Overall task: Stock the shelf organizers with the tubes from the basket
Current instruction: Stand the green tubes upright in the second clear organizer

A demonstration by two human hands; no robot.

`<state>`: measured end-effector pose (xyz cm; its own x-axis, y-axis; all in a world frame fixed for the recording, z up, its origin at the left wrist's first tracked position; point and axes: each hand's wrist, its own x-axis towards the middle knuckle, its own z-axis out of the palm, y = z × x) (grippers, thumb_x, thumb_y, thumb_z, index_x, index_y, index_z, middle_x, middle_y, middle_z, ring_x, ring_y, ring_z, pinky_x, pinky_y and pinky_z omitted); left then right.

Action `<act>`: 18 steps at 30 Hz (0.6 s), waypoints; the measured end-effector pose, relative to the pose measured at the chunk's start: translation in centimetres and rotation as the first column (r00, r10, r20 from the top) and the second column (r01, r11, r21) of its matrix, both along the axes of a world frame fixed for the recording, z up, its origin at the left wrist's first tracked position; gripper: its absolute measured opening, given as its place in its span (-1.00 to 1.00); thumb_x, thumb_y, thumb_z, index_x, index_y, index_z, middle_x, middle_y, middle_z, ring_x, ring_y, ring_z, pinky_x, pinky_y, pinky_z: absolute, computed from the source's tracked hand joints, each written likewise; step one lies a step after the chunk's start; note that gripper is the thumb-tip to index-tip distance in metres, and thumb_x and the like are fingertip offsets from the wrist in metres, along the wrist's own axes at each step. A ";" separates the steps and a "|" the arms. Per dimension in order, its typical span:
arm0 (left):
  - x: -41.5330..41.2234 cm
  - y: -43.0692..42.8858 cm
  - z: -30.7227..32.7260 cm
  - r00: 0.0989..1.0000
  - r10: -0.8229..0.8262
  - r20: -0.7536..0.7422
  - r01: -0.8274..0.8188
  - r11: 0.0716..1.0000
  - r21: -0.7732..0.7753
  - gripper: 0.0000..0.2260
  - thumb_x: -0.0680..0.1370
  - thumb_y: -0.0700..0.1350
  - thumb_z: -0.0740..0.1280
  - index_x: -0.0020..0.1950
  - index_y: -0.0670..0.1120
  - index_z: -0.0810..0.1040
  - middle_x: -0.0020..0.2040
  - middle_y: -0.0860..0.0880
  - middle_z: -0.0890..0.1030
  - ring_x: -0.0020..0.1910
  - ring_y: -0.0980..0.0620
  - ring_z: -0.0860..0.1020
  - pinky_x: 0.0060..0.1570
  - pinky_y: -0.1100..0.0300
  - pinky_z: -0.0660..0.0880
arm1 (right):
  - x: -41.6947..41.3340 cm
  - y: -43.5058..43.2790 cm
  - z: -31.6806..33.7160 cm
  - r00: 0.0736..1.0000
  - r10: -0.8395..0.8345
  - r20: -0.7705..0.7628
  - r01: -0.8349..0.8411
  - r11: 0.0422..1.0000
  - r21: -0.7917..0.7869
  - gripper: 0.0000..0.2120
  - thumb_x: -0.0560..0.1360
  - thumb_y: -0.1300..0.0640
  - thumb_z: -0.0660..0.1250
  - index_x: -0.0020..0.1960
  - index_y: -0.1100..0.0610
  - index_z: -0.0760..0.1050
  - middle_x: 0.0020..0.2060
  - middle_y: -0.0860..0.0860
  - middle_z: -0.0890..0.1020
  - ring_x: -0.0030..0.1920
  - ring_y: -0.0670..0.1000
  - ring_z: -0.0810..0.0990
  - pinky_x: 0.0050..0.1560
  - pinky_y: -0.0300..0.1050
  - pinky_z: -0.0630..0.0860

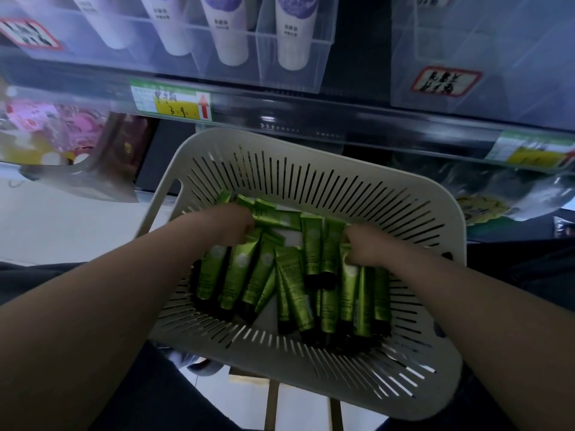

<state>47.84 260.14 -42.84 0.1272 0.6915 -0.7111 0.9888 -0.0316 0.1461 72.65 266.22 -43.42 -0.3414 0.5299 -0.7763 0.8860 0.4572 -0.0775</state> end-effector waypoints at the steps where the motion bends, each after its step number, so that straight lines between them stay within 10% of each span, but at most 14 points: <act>1: 0.0 0.0 0.1 1.000 0.013 0.013 -0.013 1.000 0.007 -0.80 0.55 -0.15 0.25 0.12 -0.14 0.57 0.08 -0.15 0.58 0.03 -0.10 0.54 -0.09 0.20 0.39 | 0.1 0.0 0.0 1.000 0.002 -0.012 -0.002 1.000 0.012 -0.76 0.46 0.19 0.33 0.10 0.24 0.53 -0.08 0.10 0.54 -0.10 0.03 0.53 -0.23 -0.19 0.43; 7: -0.2 -0.2 1.1 0.996 0.047 0.069 -0.052 0.997 0.059 -0.80 0.56 -0.14 0.21 0.08 -0.12 0.59 0.02 -0.11 0.61 -0.01 -0.07 0.54 -0.08 0.19 0.40 | 0.1 -0.2 0.7 0.990 -0.043 -0.138 0.047 0.998 0.030 -0.55 0.47 0.23 0.34 0.35 0.16 0.40 0.22 0.08 0.50 0.11 0.04 0.51 -0.09 -0.23 0.44; 18: 0.5 -0.9 4.1 0.992 0.010 0.129 -0.041 0.971 0.238 -0.83 0.56 -0.12 0.21 0.02 -0.09 0.59 -0.11 -0.03 0.58 -0.17 0.04 0.46 -0.18 0.22 0.31 | 0.2 -1.8 3.2 0.946 -0.070 -0.316 0.088 0.995 0.042 -0.68 0.43 0.18 0.40 0.18 0.08 0.53 0.07 0.02 0.58 0.04 0.00 0.53 0.07 -0.03 0.54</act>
